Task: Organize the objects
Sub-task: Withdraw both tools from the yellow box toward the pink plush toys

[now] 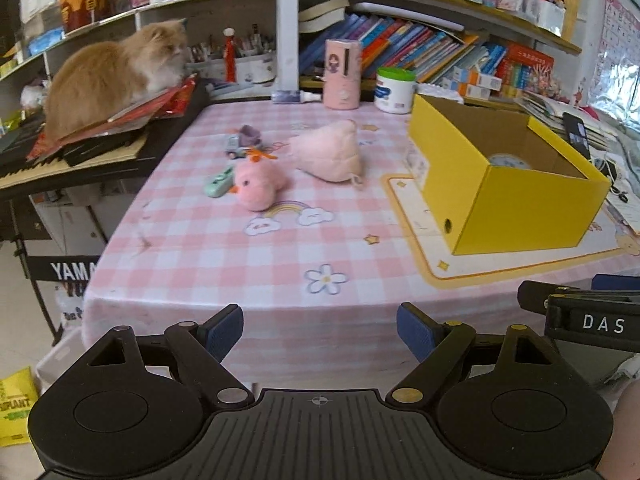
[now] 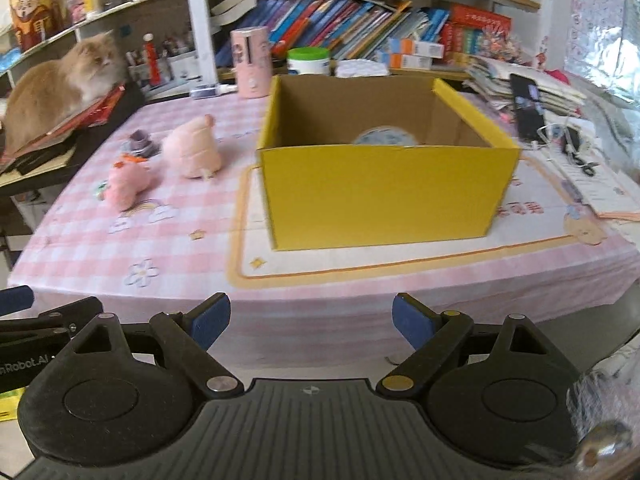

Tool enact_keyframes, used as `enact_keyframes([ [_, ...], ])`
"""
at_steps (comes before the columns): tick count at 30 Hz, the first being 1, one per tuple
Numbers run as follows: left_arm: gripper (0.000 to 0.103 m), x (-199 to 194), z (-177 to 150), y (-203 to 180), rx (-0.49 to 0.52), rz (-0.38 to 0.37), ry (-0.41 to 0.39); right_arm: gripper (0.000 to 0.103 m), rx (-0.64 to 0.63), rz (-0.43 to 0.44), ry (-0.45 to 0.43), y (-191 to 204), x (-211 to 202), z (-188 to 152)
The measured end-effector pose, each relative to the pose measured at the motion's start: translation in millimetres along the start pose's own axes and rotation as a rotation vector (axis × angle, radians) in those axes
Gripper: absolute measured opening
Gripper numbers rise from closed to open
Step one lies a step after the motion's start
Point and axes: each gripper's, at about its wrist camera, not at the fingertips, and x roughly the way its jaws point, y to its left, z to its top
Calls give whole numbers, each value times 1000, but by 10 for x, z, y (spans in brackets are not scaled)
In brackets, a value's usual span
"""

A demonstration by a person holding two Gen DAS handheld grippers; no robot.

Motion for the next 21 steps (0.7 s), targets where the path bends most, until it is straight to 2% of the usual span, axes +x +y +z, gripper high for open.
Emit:
enact_keyframes([
  [9,86,-113,-58,300,-23,49,-15,89,-49,44,-3,384,-22,-24],
  [21,86,-110,-70,569,-65,71,-26,87,-121,87,-14,752,5,26],
])
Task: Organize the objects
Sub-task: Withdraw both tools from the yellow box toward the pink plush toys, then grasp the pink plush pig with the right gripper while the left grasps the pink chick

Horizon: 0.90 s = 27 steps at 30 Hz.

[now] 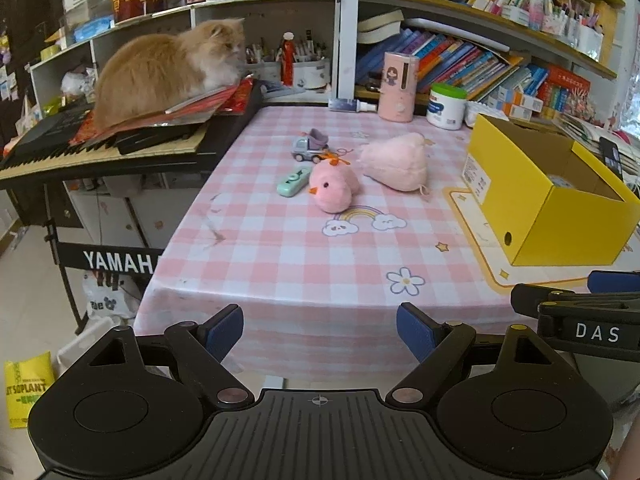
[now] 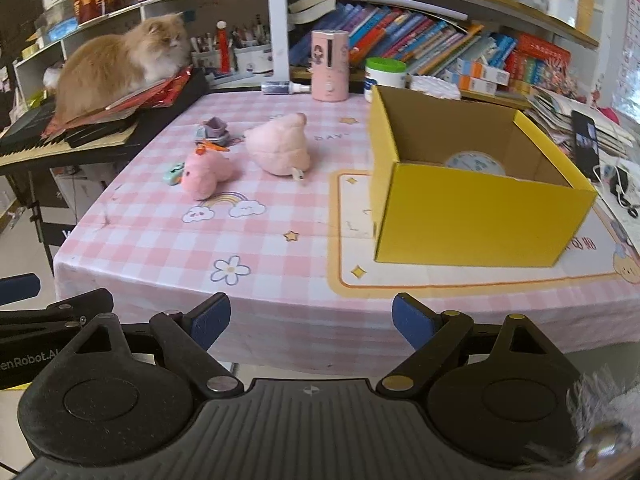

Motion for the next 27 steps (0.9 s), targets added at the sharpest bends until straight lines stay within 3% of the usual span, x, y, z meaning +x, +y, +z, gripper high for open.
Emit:
enact_keyframes([
  [11,85,294,182,88,-25,28,6,71,-22,52,18,76,362,201],
  [27,84,1142,841,-13,-58,46,25,71,-54,116,-33,-30,1173,1117],
])
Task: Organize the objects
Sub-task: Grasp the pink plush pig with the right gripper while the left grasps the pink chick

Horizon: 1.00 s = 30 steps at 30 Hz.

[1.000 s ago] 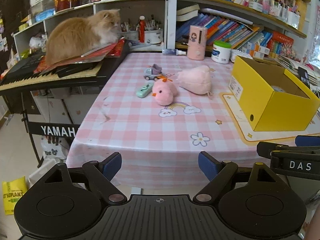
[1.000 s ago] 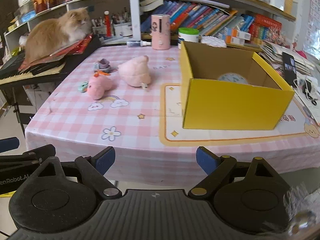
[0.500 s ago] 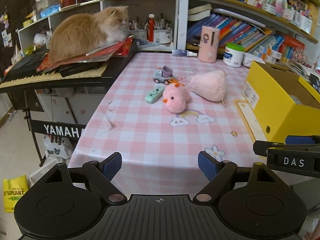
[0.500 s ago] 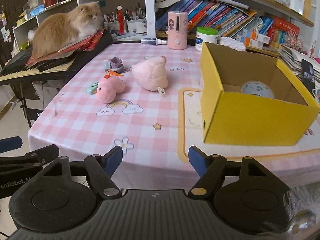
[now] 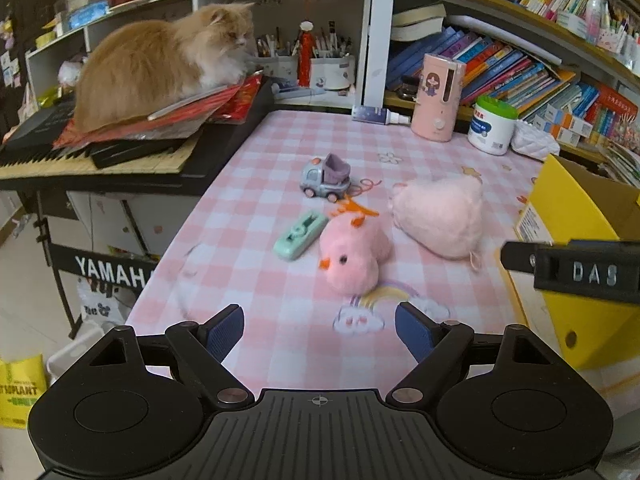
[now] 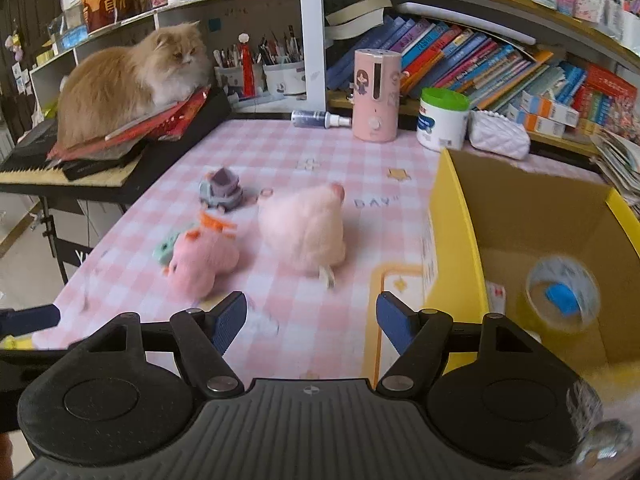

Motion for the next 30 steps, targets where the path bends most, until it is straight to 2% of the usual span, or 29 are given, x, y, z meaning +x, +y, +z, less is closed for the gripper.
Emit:
enact_keyframes([
  [7,79,433,277,-166,40,-3,26,73,30,39,12,-129,436,417],
  [10,79,608,356,-225,58,-2,31,81,34,51,26,-146,628,566],
  [14,75,855,431,-255,72,8,57,96,33,54,55,-135,882,707],
  [20,70,1142,484,-290,87,-1,102,99,46,56,129,-129,1278,801],
  [22,67,1224,480,-304,99,-11,126,99,56,56,152,-135,1397,792],
  [24,54,1282,473,-325,104,-17,148,99,64,48,182,-138,1529,769],
  [26,52,1280,465,-316,94,-19,146,100,85,50,202,-154,1613,738],
  [28,50,1243,462,-295,88,-32,143,97,100,66,209,-162,1653,713],
  [29,49,1211,457,-279,80,-35,142,85,96,79,211,-155,1662,703],
  [30,49,1177,457,-255,71,-38,139,68,86,105,212,-146,1658,695],
])
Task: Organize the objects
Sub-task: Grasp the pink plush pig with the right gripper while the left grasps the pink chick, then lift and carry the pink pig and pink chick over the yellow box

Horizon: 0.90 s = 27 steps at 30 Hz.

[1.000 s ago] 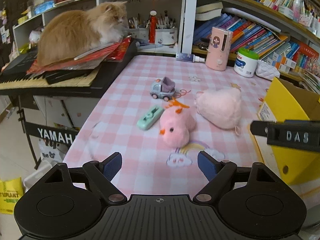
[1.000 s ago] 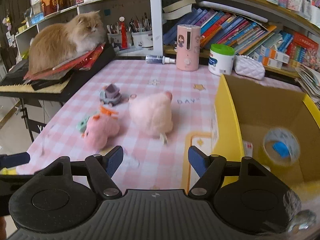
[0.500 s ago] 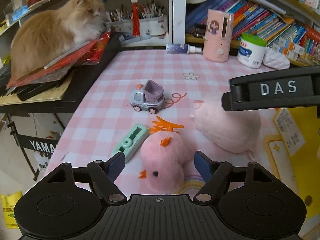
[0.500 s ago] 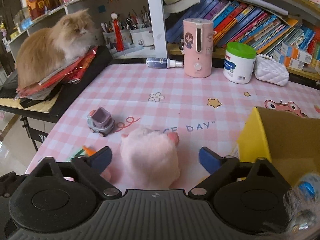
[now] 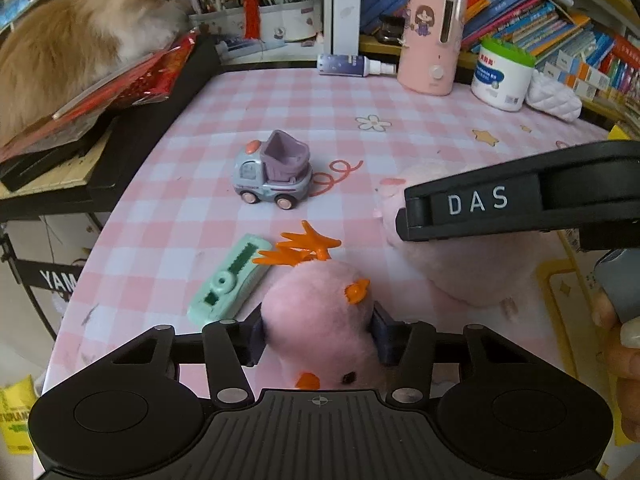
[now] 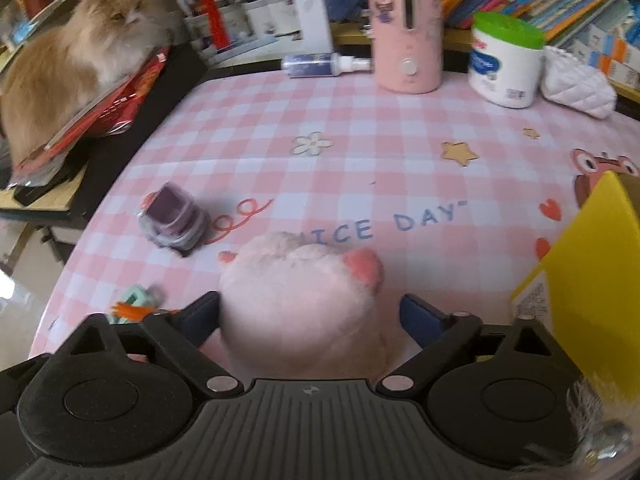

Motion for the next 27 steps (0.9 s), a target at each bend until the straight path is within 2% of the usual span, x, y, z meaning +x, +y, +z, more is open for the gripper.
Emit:
enact_keyframes([
  [1,49,-55,-14,19,-12,-7,-7,68,-9,35,-1,9,-20,-9],
  [5,49,-336,-61,102,-48,-34,-47,63,-56,36,-27,92,-184,-42],
  [14,49,-1090,-338,241,-135,-91,-139,64,-51,31,-136,85,-957,-306],
  [20,49,-1343,-590,259,-110,-98,-163,64,-73,-11,-190,126,-1391,-739],
  [27,49,-1618,-880,313,-88,-112,-182,64,-38,-38,-171,239,-1594,-1139],
])
